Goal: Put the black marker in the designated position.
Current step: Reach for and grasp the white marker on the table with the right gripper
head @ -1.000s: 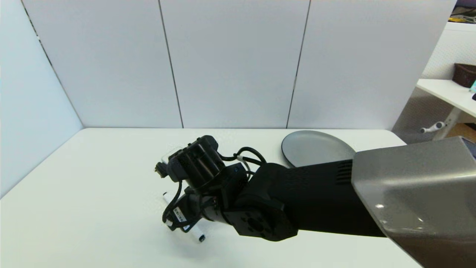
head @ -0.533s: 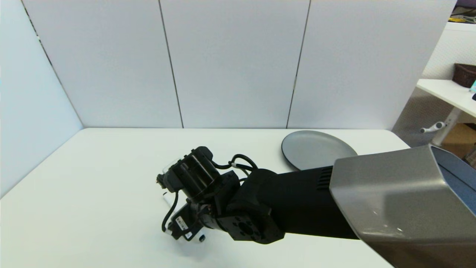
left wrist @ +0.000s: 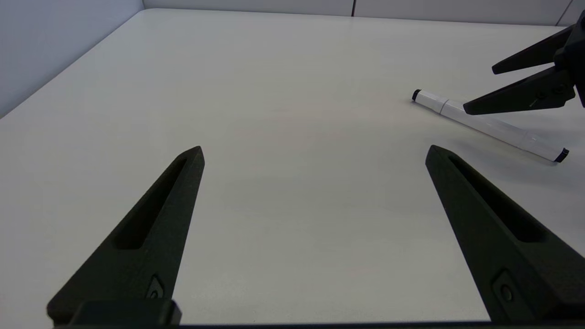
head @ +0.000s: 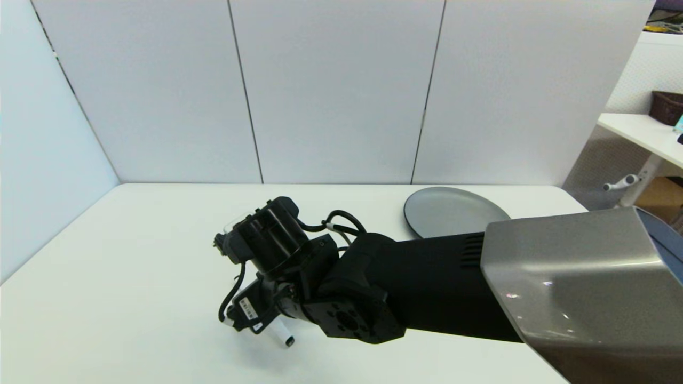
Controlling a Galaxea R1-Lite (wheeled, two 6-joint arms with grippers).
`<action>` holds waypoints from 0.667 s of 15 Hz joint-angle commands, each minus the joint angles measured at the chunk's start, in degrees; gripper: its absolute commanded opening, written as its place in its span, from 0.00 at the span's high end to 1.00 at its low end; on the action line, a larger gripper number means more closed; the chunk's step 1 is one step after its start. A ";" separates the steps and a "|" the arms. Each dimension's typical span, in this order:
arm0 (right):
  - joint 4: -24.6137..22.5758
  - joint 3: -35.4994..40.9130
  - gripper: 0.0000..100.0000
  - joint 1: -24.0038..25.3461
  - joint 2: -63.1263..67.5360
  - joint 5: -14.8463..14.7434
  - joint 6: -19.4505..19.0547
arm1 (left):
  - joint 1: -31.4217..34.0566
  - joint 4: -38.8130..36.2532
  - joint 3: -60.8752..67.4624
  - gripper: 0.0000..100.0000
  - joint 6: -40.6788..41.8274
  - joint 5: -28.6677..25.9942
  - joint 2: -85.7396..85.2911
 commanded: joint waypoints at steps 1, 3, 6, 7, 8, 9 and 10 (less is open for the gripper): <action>0.03 -0.83 0.00 0.82 1.39 0.10 2.73 | -0.02 -0.02 0.01 0.00 -0.05 0.01 -0.01; 0.12 -1.53 0.00 1.70 2.79 0.02 4.49 | 0.07 -0.02 0.01 0.00 -0.05 0.01 -0.01; 0.03 -1.62 0.00 2.05 3.94 -0.07 5.90 | 0.07 -0.02 0.01 0.00 -0.05 0.01 -0.01; 0.03 -1.62 0.00 2.05 4.02 -0.16 5.90 | -0.02 -0.02 0.01 0.00 -0.05 0.01 -0.01; 0.03 -1.62 0.00 1.88 4.11 -0.16 5.81 | -0.02 -0.02 0.01 0.00 -0.05 0.01 -0.01; 0.03 -1.53 0.00 1.88 4.11 -0.16 5.81 | -0.02 -0.02 0.01 0.00 -0.05 0.01 -0.01; 0.03 -1.44 0.00 1.79 4.11 -0.25 5.81 | -0.02 -0.02 0.01 0.00 -0.05 0.01 -0.01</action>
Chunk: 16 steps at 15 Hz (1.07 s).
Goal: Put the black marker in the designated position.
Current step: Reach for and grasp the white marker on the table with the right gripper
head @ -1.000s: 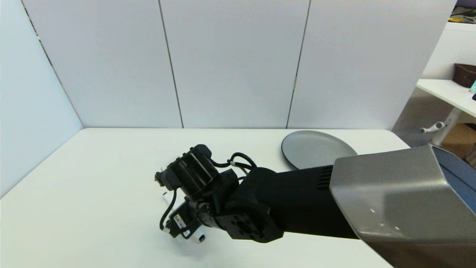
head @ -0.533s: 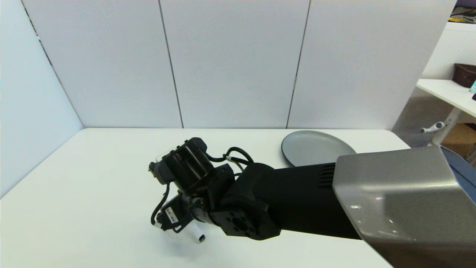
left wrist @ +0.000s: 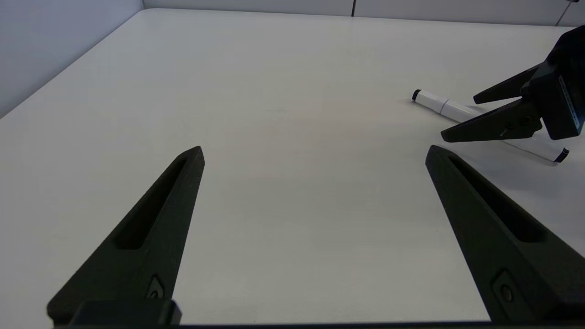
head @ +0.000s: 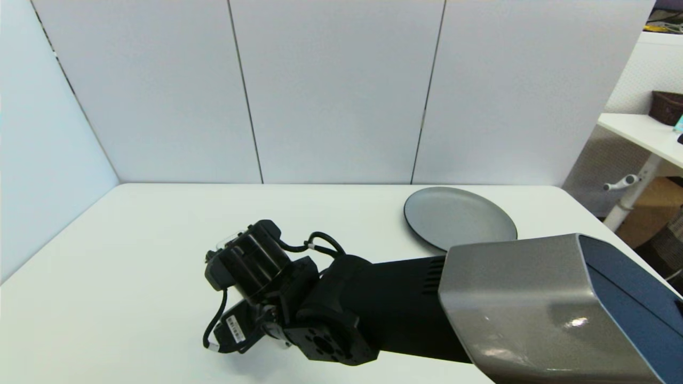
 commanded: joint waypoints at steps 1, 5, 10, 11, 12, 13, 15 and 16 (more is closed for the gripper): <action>0.06 0.16 0.00 -0.16 0.24 -0.16 0.02 | -0.02 -0.05 0.01 0.00 -0.02 -0.02 -0.01; 0.06 0.24 0.00 -0.16 0.33 -0.25 0.02 | 0.07 -0.05 0.01 0.00 -0.02 -0.02 -0.01; -0.12 0.24 0.00 -0.07 0.16 -1.83 0.02 | -0.02 -0.05 0.01 0.00 -0.02 -0.02 -0.01; -0.12 0.16 0.00 -0.07 0.16 -2.27 0.02 | 0.07 -0.05 0.01 0.00 -0.02 -0.02 -0.01; -0.12 0.07 0.00 -0.07 0.16 -2.27 -0.07 | -0.02 -0.05 0.01 0.00 -0.02 -0.02 0.07; -0.12 0.07 0.00 -0.07 0.16 -2.27 -0.07 | -0.02 -0.05 0.01 0.00 -0.02 -0.02 -0.01; 0.06 0.16 0.00 -0.16 0.24 -2.27 -0.07 | 0.07 -0.05 0.01 0.00 -0.02 -0.02 -0.01; -0.03 0.24 0.00 -0.16 0.24 -2.27 -0.16 | -0.02 -0.05 0.01 0.00 -0.02 -0.02 -0.01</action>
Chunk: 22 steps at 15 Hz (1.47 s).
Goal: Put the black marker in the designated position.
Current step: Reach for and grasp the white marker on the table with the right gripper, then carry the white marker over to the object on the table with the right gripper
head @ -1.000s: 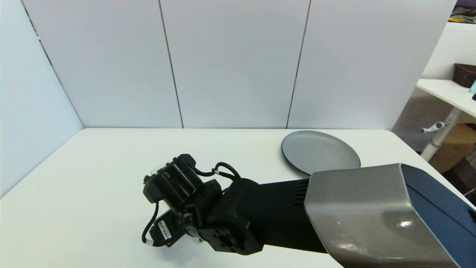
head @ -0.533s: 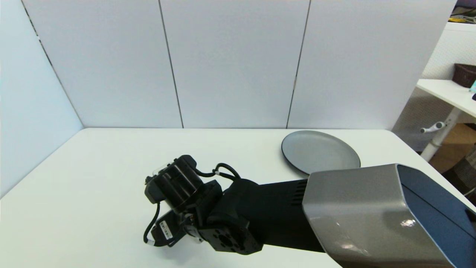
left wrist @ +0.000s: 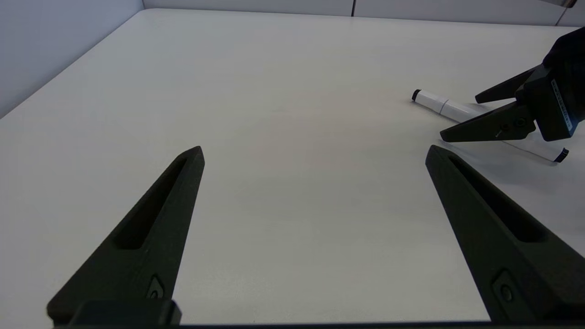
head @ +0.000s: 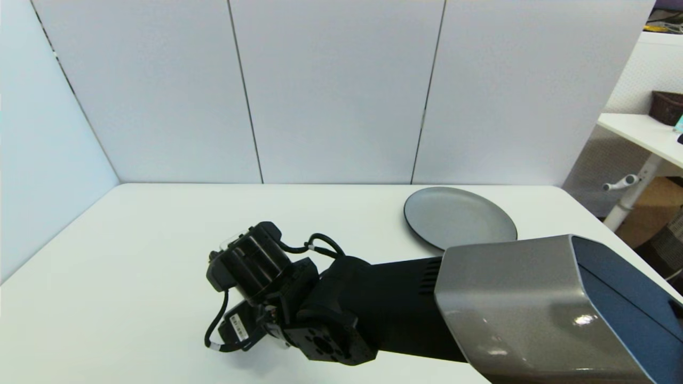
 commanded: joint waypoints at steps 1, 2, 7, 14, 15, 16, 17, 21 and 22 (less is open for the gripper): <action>0.01 0.05 1.00 -0.05 0.00 -0.09 -0.05 | -0.02 -0.05 0.01 0.00 -0.02 -0.02 -0.01; 0.09 0.05 1.00 -0.05 0.00 -0.09 -0.05 | -0.02 -0.05 0.01 0.00 -0.02 -0.02 -0.01; 0.09 0.13 1.00 0.04 0.35 -0.09 0.13 | 0.07 -0.05 0.01 0.00 -0.02 -0.02 -0.01; 0.01 0.05 1.00 -0.14 -1.23 -0.18 0.22 | -0.02 -0.05 0.01 0.00 -0.02 -0.02 -0.01; 0.09 0.05 1.00 -0.40 -2.90 -0.18 0.22 | -0.02 -0.05 0.01 0.00 -0.02 -0.02 -0.01; 0.09 0.05 1.00 -1.37 -4.57 -0.18 0.13 | -0.02 -0.05 0.01 0.00 -0.02 -0.02 -0.01; 0.09 -0.04 1.00 -2.69 -6.33 -0.26 0.13 | -0.02 -0.05 0.01 0.00 -0.02 -0.02 -0.01; 2.29 4.97 1.00 -14.29 -15.91 0.00 -0.58 | -0.02 -0.05 0.01 0.00 -0.02 -0.02 -0.01; 2.64 6.11 1.00 -18.24 -18.28 0.17 -0.66 | -0.02 -0.05 0.01 0.00 -0.02 -0.02 -0.01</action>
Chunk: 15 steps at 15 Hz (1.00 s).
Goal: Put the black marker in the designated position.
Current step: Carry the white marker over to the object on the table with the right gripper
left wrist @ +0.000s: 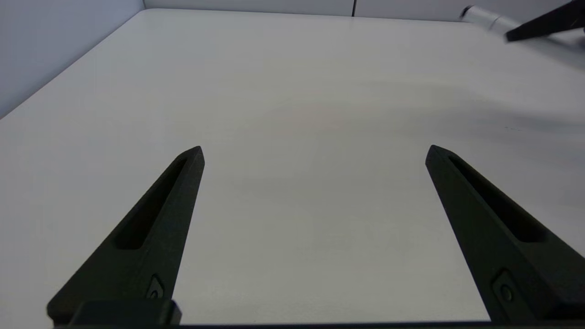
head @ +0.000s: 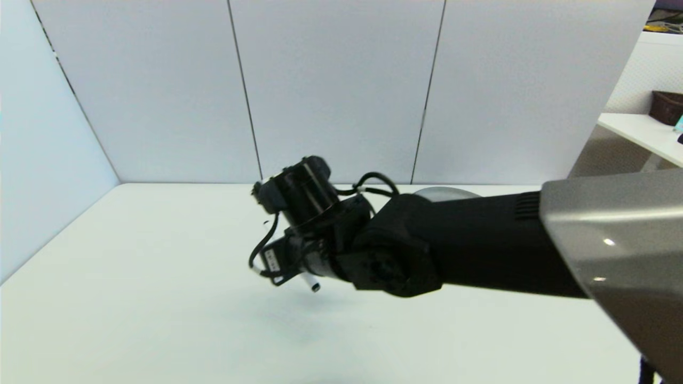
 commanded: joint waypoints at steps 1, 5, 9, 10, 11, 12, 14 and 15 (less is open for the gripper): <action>2.50 5.33 1.00 -14.95 -11.72 0.37 -0.82 | -0.04 -0.02 0.01 0.00 -0.05 -0.02 -0.01; 5.05 5.77 1.00 -35.60 -14.53 3.45 -6.79 | -0.04 -0.02 0.01 0.00 -0.05 -0.02 -0.01; 6.37 7.26 1.00 -53.00 -13.91 15.31 -14.62 | -0.04 -0.02 0.01 0.00 -0.05 -0.02 0.07; 7.16 8.23 1.00 -56.52 -13.91 18.39 -16.90 | -0.04 -0.02 0.01 0.00 -0.05 -0.02 -0.01; 7.95 9.29 1.00 -60.30 -13.74 20.76 -19.36 | -0.04 -0.02 0.01 0.00 -0.05 -0.02 -0.01; 8.04 10.34 1.00 -62.41 -13.56 21.55 -20.86 | -0.04 -0.02 0.01 0.00 -0.05 -0.02 -0.01; 8.04 12.36 1.00 -66.10 -13.12 22.70 -22.70 | -0.04 -0.02 0.01 0.00 -0.05 -0.02 -0.01; 8.04 13.50 1.00 -67.15 -12.68 23.58 -23.49 | -0.04 -0.02 0.01 0.00 -0.05 -0.02 -0.01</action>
